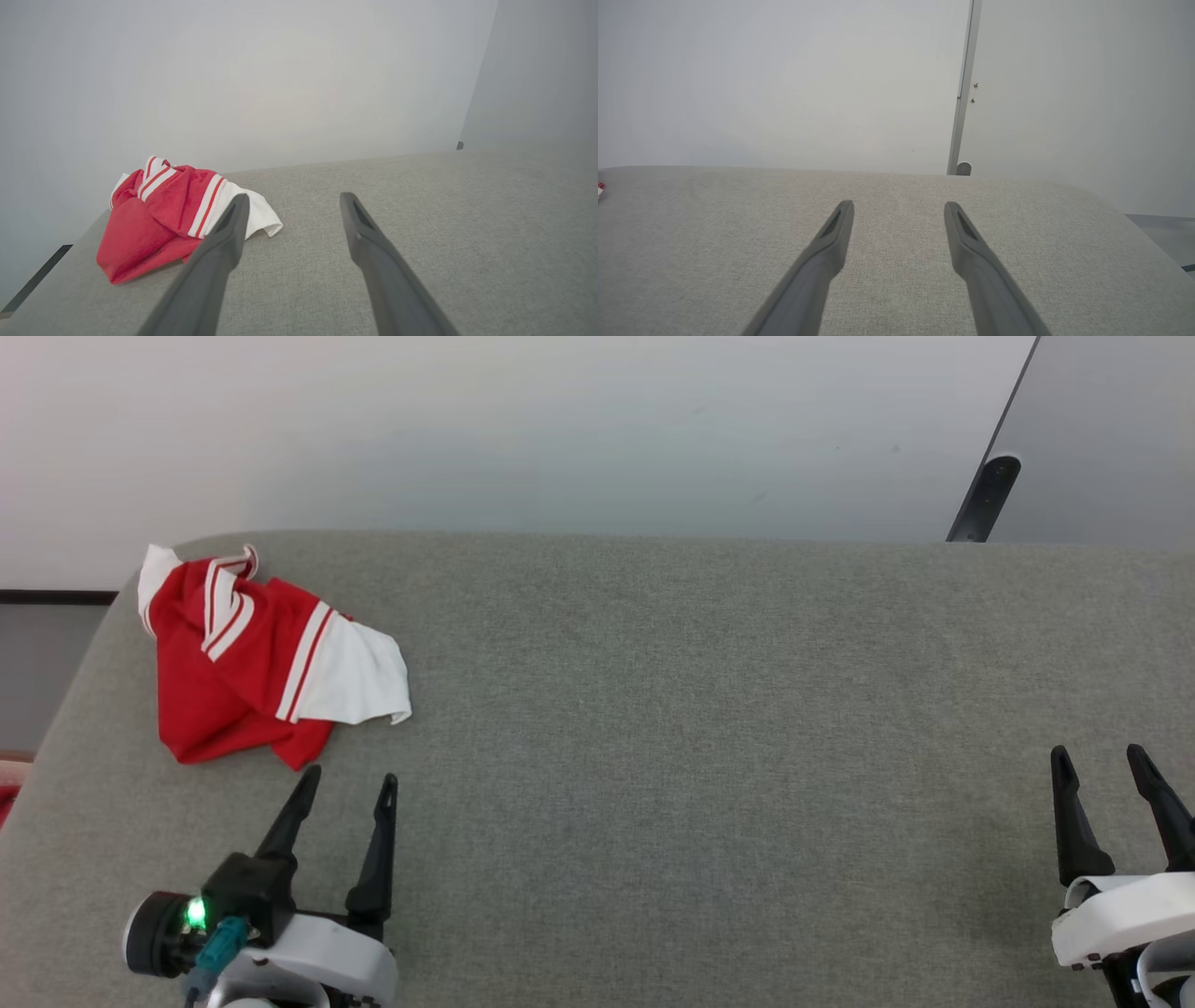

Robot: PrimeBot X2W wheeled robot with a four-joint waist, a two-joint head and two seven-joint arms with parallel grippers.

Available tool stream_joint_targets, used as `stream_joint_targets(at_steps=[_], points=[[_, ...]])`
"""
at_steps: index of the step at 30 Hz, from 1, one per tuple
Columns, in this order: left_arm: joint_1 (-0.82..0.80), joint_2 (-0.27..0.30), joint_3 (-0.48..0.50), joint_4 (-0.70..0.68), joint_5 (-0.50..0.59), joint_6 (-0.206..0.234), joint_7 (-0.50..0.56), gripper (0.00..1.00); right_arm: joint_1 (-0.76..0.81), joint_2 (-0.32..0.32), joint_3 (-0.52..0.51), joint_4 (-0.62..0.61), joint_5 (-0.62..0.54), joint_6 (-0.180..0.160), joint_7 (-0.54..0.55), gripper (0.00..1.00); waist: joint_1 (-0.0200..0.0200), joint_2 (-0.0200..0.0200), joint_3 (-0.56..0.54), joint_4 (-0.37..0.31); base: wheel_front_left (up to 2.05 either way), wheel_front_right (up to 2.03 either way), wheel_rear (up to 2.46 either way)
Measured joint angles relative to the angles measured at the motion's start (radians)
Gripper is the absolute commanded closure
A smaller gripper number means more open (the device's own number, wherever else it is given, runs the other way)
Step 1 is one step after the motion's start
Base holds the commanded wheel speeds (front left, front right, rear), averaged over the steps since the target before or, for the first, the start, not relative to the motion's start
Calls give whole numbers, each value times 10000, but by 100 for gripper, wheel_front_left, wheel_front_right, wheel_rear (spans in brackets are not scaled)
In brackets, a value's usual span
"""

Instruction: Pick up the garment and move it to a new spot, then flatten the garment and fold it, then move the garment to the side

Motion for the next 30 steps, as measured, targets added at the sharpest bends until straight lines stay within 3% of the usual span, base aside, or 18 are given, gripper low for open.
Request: stream_joint_targets(at_steps=[17, 30], points=[[-60, -244, 278, 270, 215, -267, -157, 0, 3, -107, 115, 104, 21, 0, -123, 0, 0, 0, -14, 153, 0, 0, 0], [-101, -416, 598, 573, 205, -322, -157, 0, -109, -337, 727, 211, 194, 2, 8, 0, 0, 0, -139, 1645, 0, 0, 0]])
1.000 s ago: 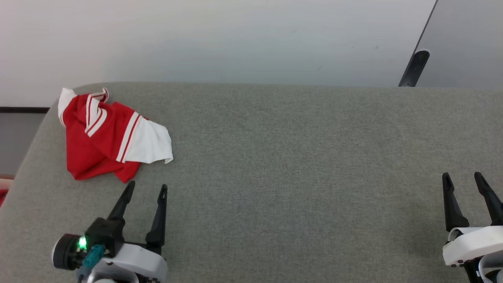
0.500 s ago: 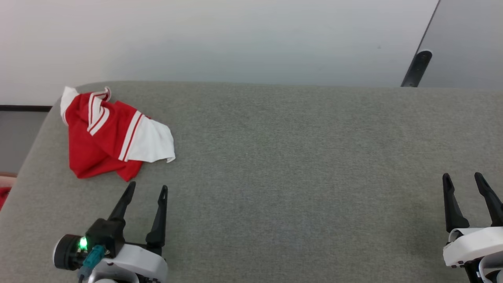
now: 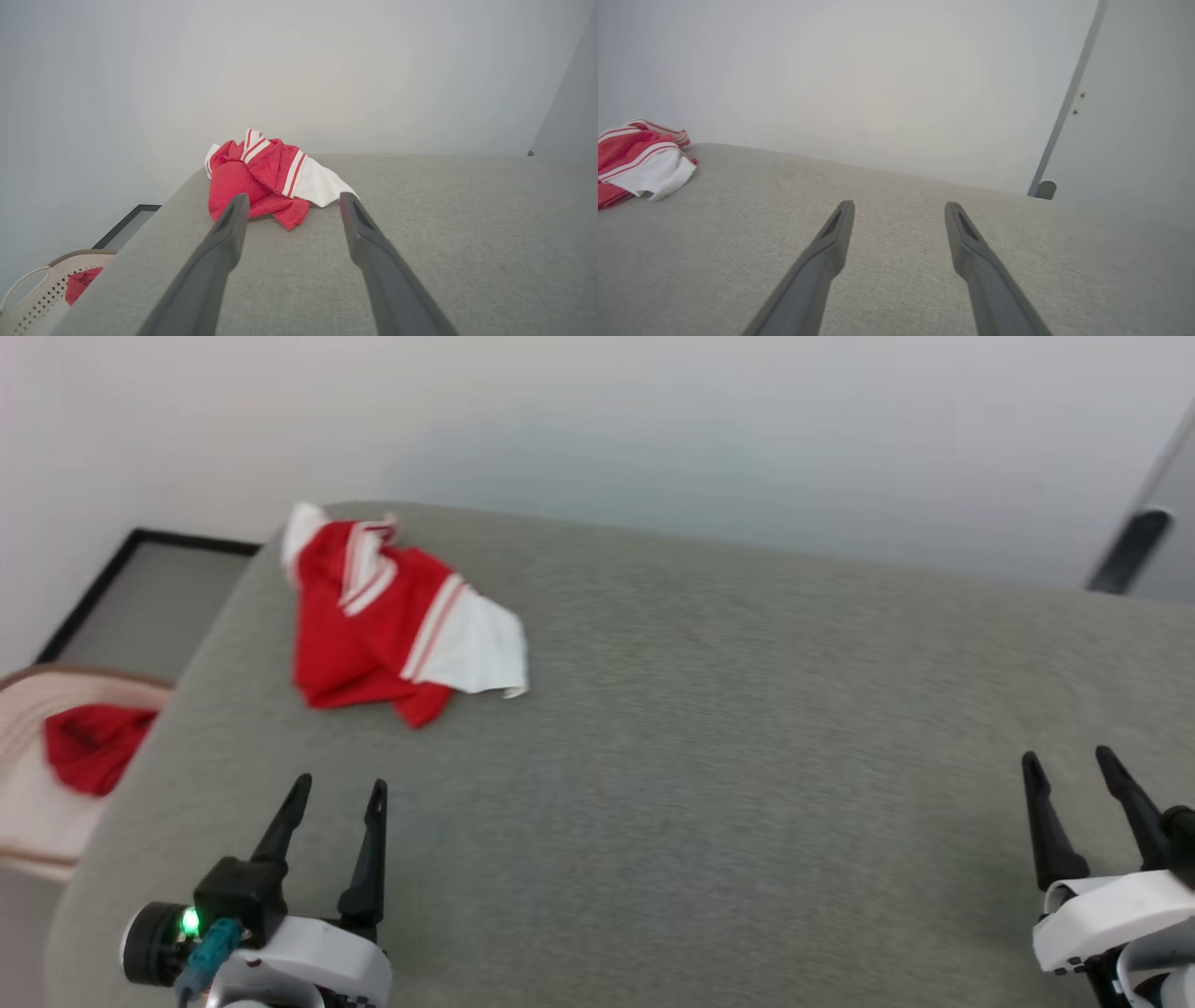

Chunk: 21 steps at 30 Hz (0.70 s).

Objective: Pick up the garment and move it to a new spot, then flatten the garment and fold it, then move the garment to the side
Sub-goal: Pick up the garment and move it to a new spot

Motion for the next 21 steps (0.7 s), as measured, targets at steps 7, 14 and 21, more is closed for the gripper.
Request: stream_joint_targets(at_steps=[7, 14, 21], points=[[256, -40, 155, -4, 52, 4, 0, 0, -58, -21, 407, 194, 180, 2, -4, 0, 0, 0, -112, 1211, 0, 0, 0], [489, -205, 272, -13, 98, 42, 0, 0, -103, 6, 802, 533, 313, 4, -104, 0, 0, 0, -252, 2489, 0, 0, 0], [938, -268, 633, -320, 17, 123, 0, 0, -467, 31, 1317, 759, 378, 4, -138, 0, 0, 0, -406, 3518, 0, 0, 0]])
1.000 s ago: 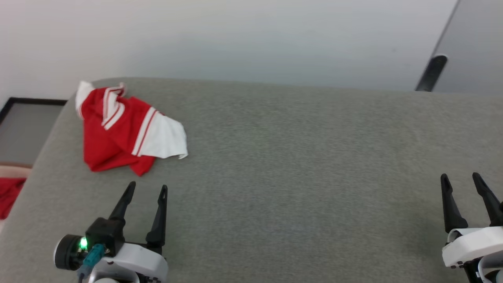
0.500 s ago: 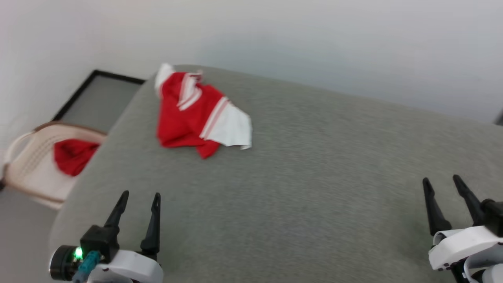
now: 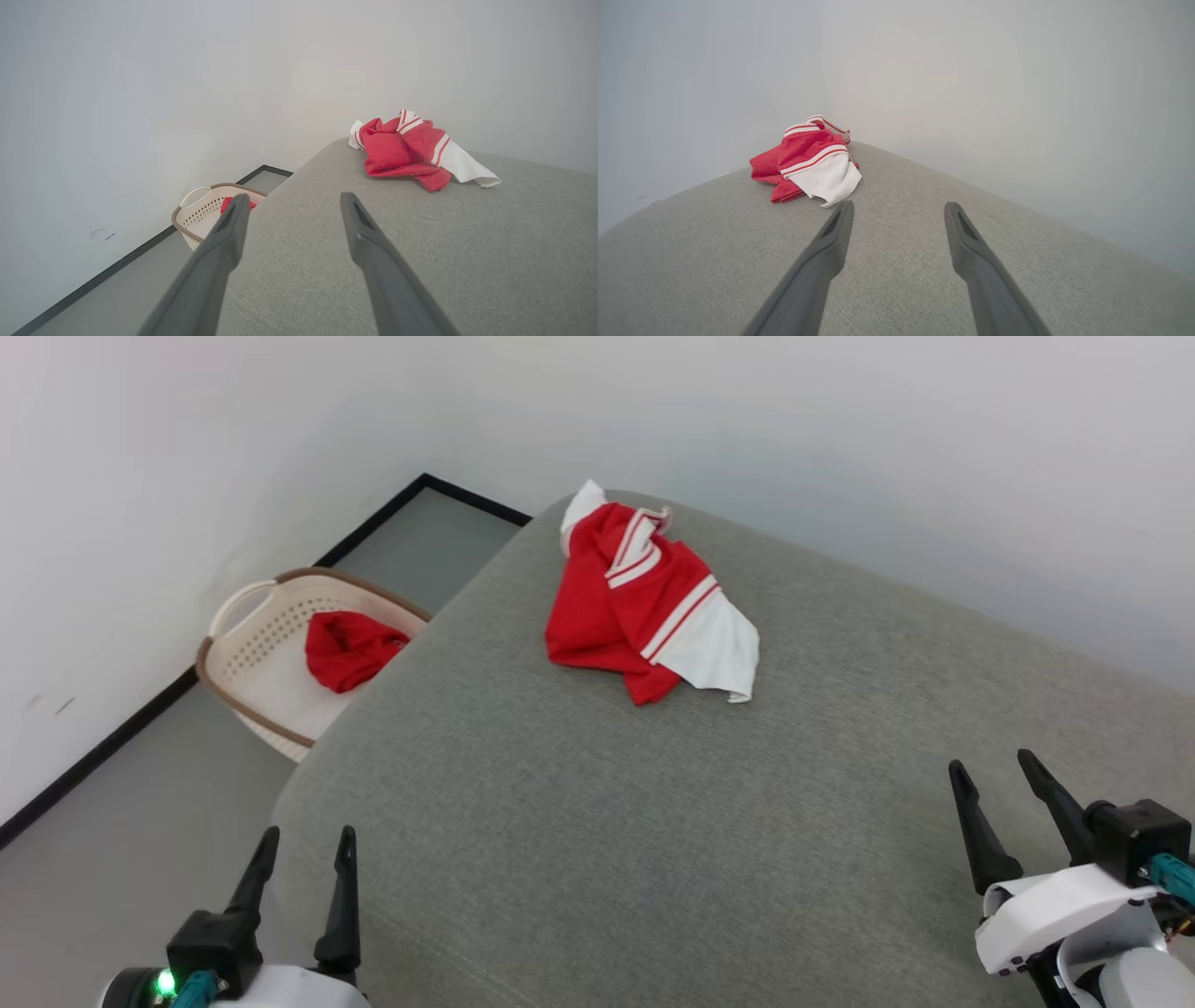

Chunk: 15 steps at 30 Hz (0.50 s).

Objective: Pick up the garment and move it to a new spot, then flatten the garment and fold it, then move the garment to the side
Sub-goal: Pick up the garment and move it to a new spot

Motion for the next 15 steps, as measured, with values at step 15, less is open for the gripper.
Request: stream_joint_targets(at_steps=[15], points=[[-669, -123, -109, -92, -525, -186, 0, 0, -152, -79, 228, 174, 117, 0, -115, 0, 0, 0, -42, -118, 0, 0, 0]])
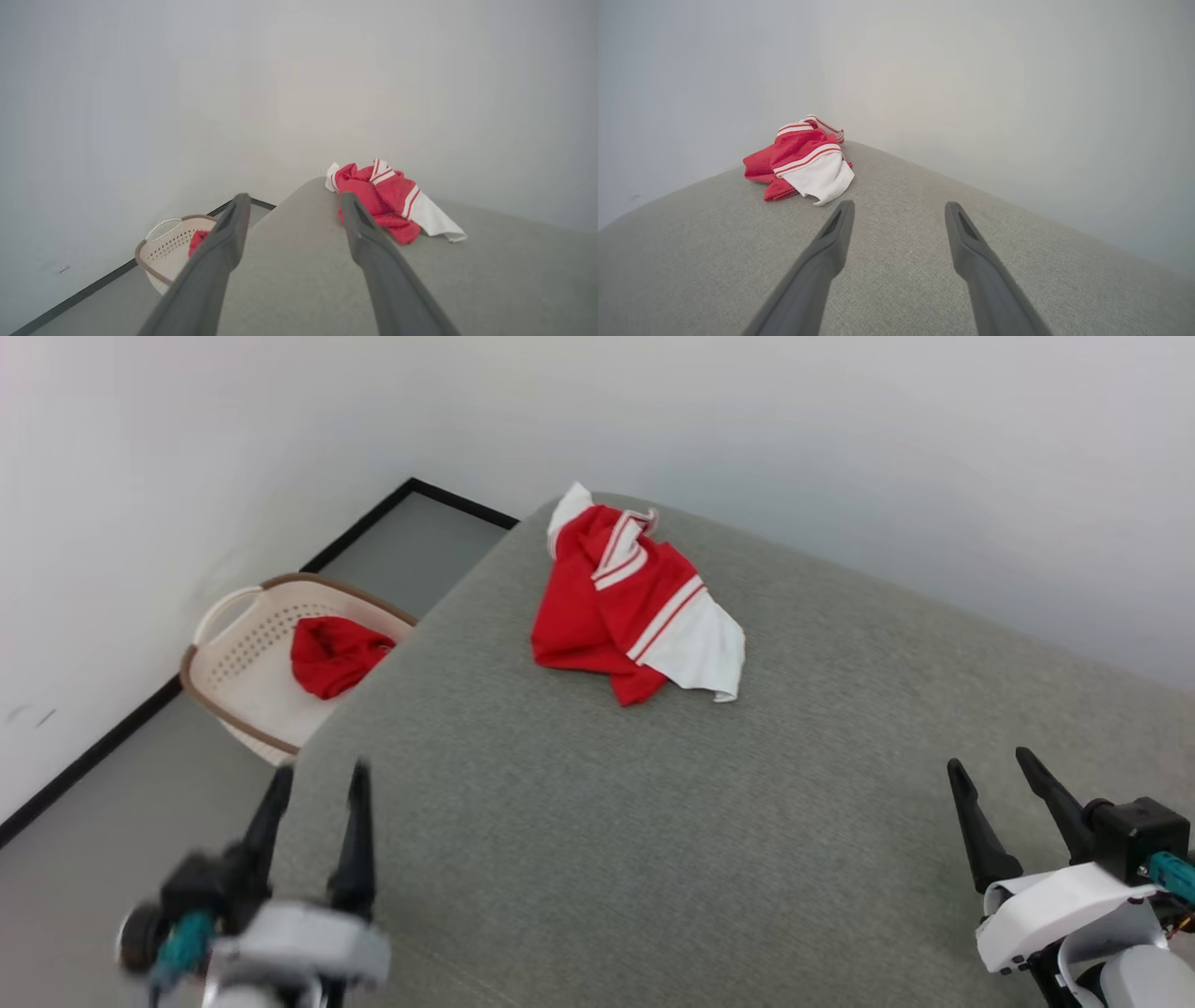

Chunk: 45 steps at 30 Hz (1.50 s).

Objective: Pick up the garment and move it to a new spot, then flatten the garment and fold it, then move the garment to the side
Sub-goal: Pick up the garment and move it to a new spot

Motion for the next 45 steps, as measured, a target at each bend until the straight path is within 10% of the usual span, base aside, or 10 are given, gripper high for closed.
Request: stream_joint_targets(at_steps=[8, 22, 37, 45], points=[[-3576, 685, -1009, 922, -2105, -94, 17, 0, -564, -90, 82, -548, -263, 0, 290, 0, 0, 0, 770, -737, 0, 0, 0], [-10725, 3710, -3154, 6006, -3480, -115, 757, 0, -3278, 86, 1394, -1354, -792, 2, 562, 0, 0, 0, 3510, -2336, 0, 0, 0], [-11784, 4844, -6228, 7310, -8144, -125, 7889, 0, -4181, 539, 2364, -2004, -702, 2, 477, 0, 0, 0, 5507, -4275, 0, 0, 0], [-11980, 5522, -6380, 7645, -9285, -144, 8909, 0, -4299, 642, 2510, -2857, -878, 2, 706, 0, 0, 0, 6262, -4871, 0, 0, 0]])
